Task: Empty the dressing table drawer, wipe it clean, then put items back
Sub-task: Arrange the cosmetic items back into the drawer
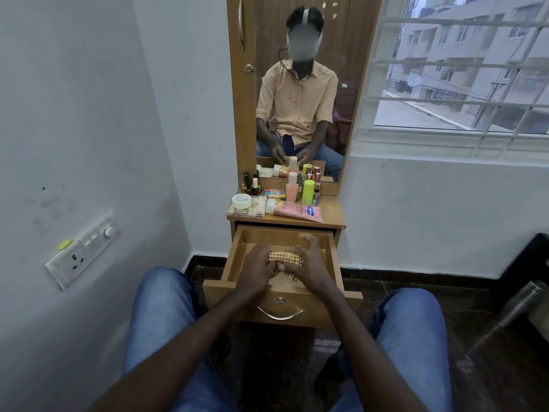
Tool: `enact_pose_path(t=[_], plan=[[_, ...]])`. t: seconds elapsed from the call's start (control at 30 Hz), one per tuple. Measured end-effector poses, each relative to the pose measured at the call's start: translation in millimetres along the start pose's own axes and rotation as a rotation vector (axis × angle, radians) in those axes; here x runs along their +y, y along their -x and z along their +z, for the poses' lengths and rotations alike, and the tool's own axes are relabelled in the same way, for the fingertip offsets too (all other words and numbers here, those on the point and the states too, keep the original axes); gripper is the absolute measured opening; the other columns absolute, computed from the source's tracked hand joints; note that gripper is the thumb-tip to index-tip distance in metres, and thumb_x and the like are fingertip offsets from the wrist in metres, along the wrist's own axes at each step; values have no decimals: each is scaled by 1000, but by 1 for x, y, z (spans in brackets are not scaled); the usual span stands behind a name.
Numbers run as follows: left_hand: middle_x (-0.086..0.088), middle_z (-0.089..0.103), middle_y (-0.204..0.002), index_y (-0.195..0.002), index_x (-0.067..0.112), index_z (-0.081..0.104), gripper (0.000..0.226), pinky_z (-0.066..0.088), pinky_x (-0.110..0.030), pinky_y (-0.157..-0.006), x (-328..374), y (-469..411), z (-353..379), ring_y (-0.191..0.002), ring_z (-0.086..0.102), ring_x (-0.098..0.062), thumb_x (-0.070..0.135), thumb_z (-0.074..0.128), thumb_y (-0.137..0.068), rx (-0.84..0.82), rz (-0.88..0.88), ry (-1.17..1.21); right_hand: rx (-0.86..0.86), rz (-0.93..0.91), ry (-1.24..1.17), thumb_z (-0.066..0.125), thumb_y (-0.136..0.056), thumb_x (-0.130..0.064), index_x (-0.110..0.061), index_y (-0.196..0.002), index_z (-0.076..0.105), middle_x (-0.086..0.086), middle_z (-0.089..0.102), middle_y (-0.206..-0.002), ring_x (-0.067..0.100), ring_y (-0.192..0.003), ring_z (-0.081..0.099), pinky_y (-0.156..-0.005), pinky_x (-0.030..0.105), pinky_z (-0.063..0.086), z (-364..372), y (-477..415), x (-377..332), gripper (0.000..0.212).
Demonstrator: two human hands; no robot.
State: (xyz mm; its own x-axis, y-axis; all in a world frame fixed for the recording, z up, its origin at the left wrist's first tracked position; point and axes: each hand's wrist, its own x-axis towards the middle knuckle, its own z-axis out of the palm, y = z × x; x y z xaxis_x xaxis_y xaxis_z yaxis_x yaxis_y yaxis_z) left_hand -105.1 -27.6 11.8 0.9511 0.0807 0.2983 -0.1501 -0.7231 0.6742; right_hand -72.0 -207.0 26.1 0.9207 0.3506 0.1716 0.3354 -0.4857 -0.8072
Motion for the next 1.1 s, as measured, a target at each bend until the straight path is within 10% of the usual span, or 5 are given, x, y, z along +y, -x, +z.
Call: enact_pose_path(t=[0.07, 0.2, 0.67, 0.87, 1.1], plan=[[6, 63, -106, -110, 23, 60, 17, 46, -22, -74, -1, -2, -3, -97, 62, -16, 23, 68, -96, 21, -36, 78, 8, -16, 117, 78, -89, -44, -22, -129, 70, -6, 30, -156, 11, -132, 35, -105, 31, 42, 5, -3, 5, 47], [4, 62, -110, -118, 22, 51, 43, 54, -27, -73, 1, -9, -11, -97, 63, -11, 31, 80, -88, 47, -278, 386, 24, 3, 50, 63, -100, -47, -24, -120, 71, -6, 70, -112, 11, -99, 66, -81, 34, 57, 6, -2, 5, 32], [-1, 77, -95, -107, 17, 65, 38, 63, -41, -81, 7, -11, -19, -87, 76, -17, 47, 79, -87, 117, -441, 737, 19, 106, -274, 69, -98, -44, -16, -105, 68, 1, 77, -97, 14, -87, 75, -73, 31, 59, -6, -3, 0, 29], [-6, 78, -101, -116, 19, 66, 50, 62, -53, -87, 12, -15, -17, -94, 77, -25, 49, 84, -80, 121, -443, 859, -98, 95, -521, 80, -91, -30, -23, -131, 58, 8, 76, -117, 25, -101, 77, -82, 37, 63, -12, -5, 1, 47], [-12, 66, -122, -129, 16, 41, 66, 62, -54, -85, 53, -35, 18, -99, 75, -28, 16, 87, -81, 128, -561, 1068, 334, 206, -617, 72, -97, -25, -25, -121, 62, 4, 73, -119, 22, -101, 75, -84, 46, 64, -14, -17, 12, 26]])
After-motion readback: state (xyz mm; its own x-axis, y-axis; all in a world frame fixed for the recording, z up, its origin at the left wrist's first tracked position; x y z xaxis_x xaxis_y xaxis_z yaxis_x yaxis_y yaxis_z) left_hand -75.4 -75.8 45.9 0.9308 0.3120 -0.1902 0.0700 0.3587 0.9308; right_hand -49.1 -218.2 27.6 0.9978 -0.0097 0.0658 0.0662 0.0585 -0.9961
